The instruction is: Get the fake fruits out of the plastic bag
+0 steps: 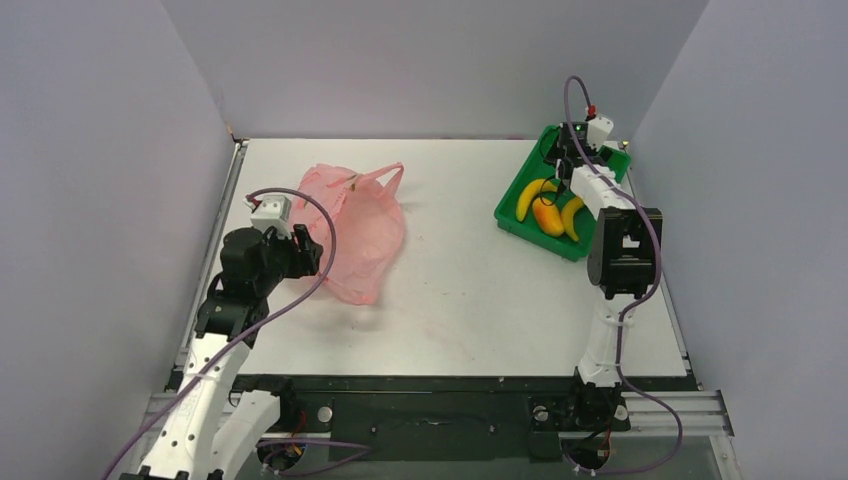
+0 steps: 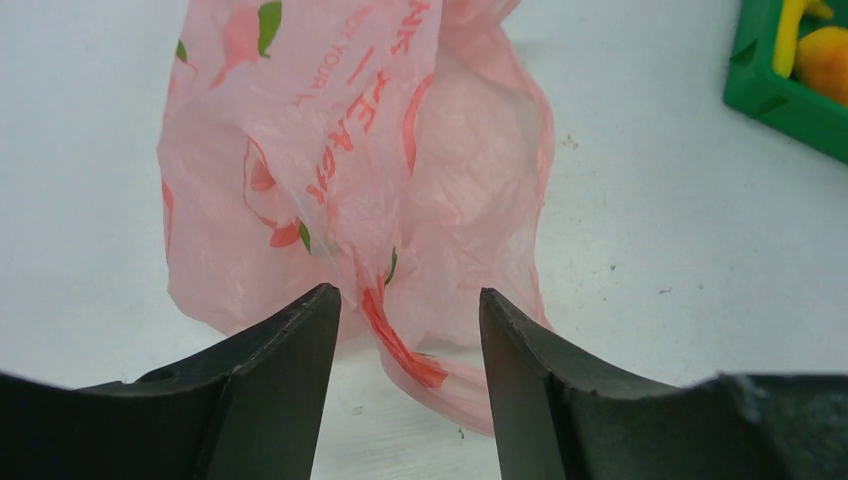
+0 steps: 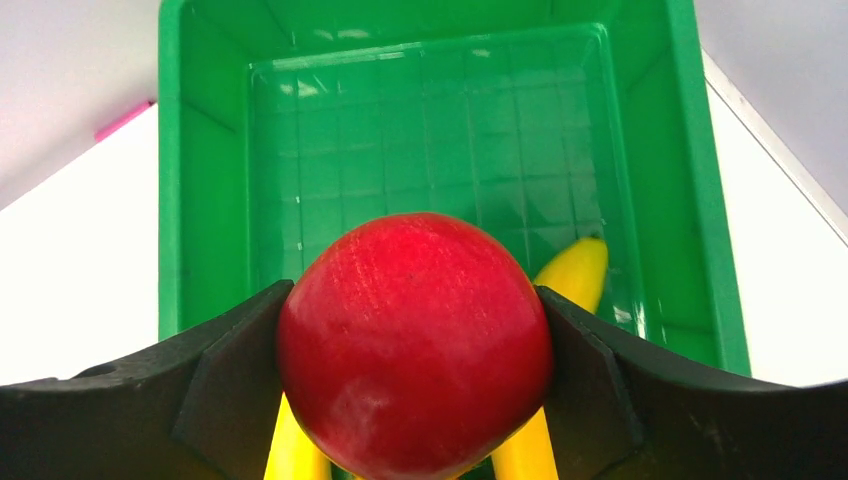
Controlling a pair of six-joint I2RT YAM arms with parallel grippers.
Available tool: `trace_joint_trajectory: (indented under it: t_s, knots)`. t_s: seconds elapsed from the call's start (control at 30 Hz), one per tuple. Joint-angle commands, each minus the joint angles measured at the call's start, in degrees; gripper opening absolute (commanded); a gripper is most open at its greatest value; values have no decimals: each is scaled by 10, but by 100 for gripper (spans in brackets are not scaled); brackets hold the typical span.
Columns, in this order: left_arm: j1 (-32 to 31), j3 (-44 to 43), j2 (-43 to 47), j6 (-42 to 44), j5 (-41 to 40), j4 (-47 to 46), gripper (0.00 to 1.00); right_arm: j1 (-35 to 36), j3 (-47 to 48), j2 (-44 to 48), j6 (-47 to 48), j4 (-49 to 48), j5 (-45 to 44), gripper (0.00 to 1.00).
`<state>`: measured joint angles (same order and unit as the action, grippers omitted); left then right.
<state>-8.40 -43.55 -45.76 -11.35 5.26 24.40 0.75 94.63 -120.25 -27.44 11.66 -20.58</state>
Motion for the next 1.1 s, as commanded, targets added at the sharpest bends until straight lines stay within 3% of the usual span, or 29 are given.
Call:
trace_joint_trajectory:
  t_s: [0.0,0.53,0.8,1.07]
  knots:
    - [4,13,53,13,3,-65,52,-13,99,-50,1,35,-18,41]
    - [2,23,81,19,19,-80,51,-51,349,-218,-45,141,36,70]
    - [1,25,88,19,27,-86,51,-45,381,-222,-16,154,18,92]
    - [0,29,98,17,43,-94,52,-36,307,-119,-12,167,-6,97]
